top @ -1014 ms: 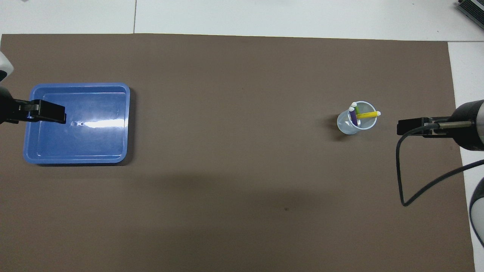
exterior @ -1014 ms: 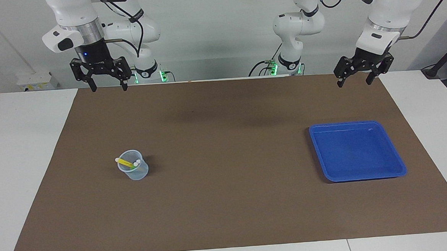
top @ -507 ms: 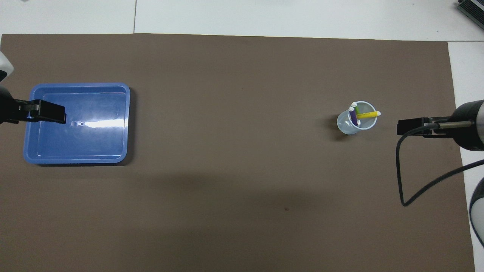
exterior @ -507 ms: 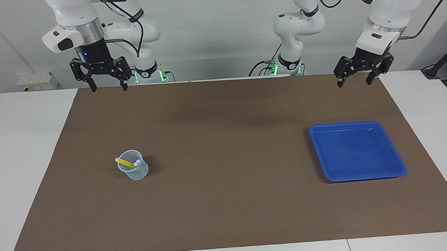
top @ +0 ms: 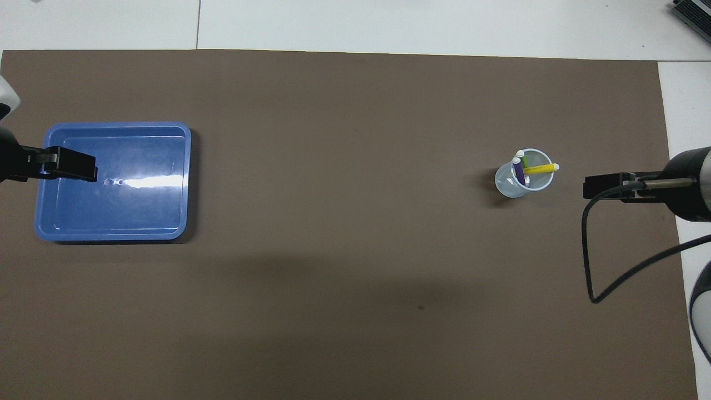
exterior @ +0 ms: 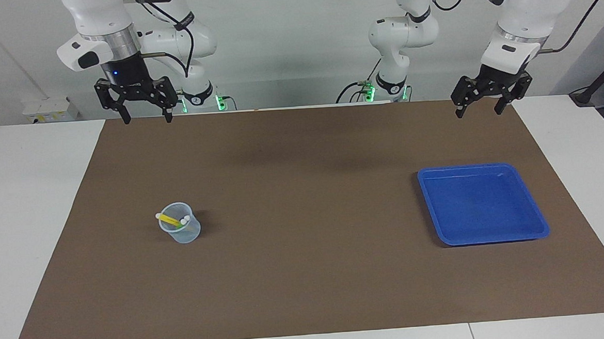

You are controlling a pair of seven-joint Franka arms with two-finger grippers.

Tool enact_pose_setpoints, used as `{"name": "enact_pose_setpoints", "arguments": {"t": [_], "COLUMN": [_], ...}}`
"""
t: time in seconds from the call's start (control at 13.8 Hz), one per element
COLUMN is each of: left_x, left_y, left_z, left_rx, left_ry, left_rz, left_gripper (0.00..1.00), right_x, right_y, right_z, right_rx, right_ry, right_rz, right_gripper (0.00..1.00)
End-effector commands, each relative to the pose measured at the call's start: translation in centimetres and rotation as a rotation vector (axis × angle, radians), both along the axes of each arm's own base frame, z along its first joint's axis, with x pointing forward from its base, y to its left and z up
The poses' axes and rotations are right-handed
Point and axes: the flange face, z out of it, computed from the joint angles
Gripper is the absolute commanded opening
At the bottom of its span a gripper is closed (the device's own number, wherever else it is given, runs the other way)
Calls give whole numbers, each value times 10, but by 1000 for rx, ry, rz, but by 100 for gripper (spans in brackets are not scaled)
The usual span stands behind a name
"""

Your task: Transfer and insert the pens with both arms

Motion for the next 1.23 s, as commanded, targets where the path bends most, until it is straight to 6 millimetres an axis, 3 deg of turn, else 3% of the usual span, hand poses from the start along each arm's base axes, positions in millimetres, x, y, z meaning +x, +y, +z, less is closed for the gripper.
{"name": "enact_pose_setpoints", "arguments": {"t": [0.0,1.16], "left_x": [-7,-7], "left_y": [3,3], "left_z": [0,1], "left_rx": [14,14], "left_ry": [-13,-14], "left_rz": [1,1], "left_gripper": [100,100], "right_x": [-6,-8], "right_y": [-3,-2], "right_z": [2,-3], "right_rx": [21,21], "right_ry": [10,9], "right_rz": [-13,-8], "right_gripper": [100,100]}}
